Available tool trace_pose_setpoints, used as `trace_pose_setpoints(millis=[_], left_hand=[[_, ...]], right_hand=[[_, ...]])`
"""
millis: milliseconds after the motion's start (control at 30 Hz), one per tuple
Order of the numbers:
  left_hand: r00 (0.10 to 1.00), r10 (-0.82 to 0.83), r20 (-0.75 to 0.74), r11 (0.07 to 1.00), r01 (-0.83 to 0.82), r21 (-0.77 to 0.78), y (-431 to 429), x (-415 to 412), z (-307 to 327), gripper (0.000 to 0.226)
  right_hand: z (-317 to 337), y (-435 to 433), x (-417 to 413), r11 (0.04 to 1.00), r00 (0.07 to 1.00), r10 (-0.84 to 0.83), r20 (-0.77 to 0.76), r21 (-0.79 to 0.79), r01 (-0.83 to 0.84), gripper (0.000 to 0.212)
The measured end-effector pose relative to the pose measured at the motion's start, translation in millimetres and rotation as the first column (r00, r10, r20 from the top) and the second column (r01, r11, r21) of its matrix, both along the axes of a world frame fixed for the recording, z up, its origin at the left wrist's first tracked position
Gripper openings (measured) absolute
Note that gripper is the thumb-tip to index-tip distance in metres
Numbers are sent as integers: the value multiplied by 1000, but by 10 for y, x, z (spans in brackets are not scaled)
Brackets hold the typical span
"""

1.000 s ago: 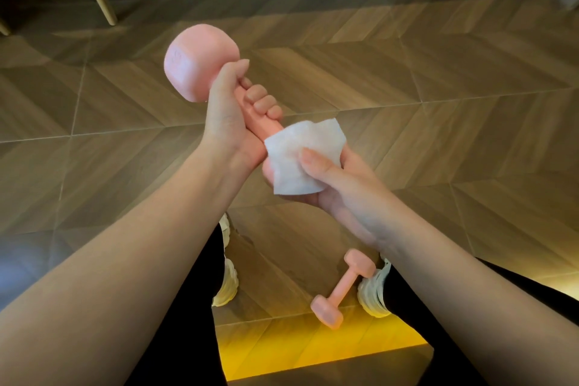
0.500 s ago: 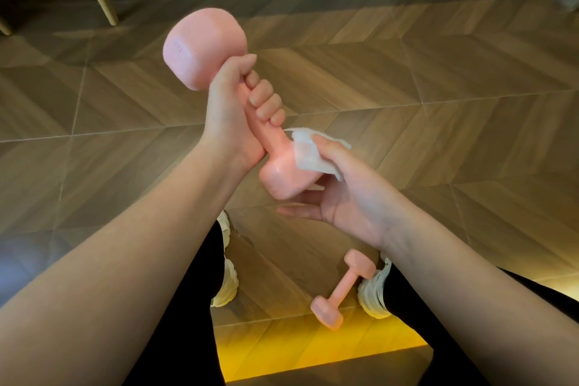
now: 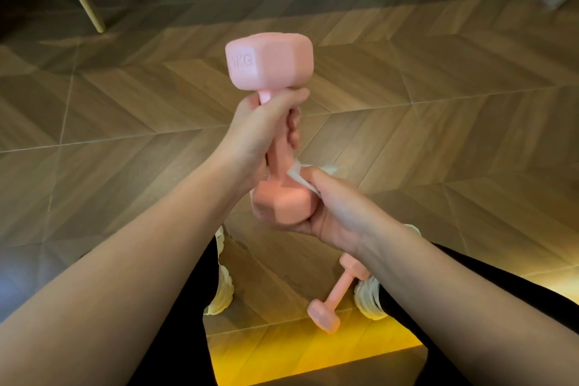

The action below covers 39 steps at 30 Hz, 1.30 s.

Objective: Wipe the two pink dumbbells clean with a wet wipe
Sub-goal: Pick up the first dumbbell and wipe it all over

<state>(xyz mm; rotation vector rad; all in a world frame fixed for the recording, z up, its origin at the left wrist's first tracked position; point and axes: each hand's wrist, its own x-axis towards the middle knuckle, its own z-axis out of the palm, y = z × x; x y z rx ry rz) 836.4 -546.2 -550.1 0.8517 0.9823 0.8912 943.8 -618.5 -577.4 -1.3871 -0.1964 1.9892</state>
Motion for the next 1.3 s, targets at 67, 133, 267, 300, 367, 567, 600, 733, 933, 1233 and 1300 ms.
trace_pose_setpoints(millis=[67,133,267,300,367,567,600,733,933,1233,1300], left_hand=[[998,0,-56,1000,0,8,29,-33,12,24],[994,-6,-107,1000,3,-31,51,-70,21,49],[994,40,-104,997,-47,-66,18,-89,8,61],[993,63,-103,996,-69,-60,-4,-76,11,61],[989,105,-107,994,-109,-31,-36,-43,24,64],[993,117,-21,993,-117,31,-34,-37,70,68],[994,112,5,994,-112,13,-37,-43,72,68],[996,83,34,996,-84,26,-54,-57,76,71],[999,2,53,994,-8,106,-109,-11,76,71],[991,-52,122,995,40,92,-51,-89,67,72],[990,-67,128,992,52,112,-51,-99,64,73]], right_hand=[[8,3,17,1000,999,-25,-48,2,25,26],[14,12,45,999,994,-51,-101,11,53,23],[-24,28,27,999,998,-37,-56,30,39,20],[-32,27,-2,999,999,-37,-35,25,38,16],[-33,31,-69,999,999,-41,-1,14,41,11],[13,71,-77,998,997,57,-43,-24,-58,19],[24,65,-58,996,992,89,-94,-21,-92,25],[36,34,-45,992,973,122,-197,18,-121,25],[-56,64,-93,991,985,128,112,9,-130,22],[5,29,94,973,968,219,-119,105,-207,35],[-12,31,26,983,984,164,-67,96,-157,29]])
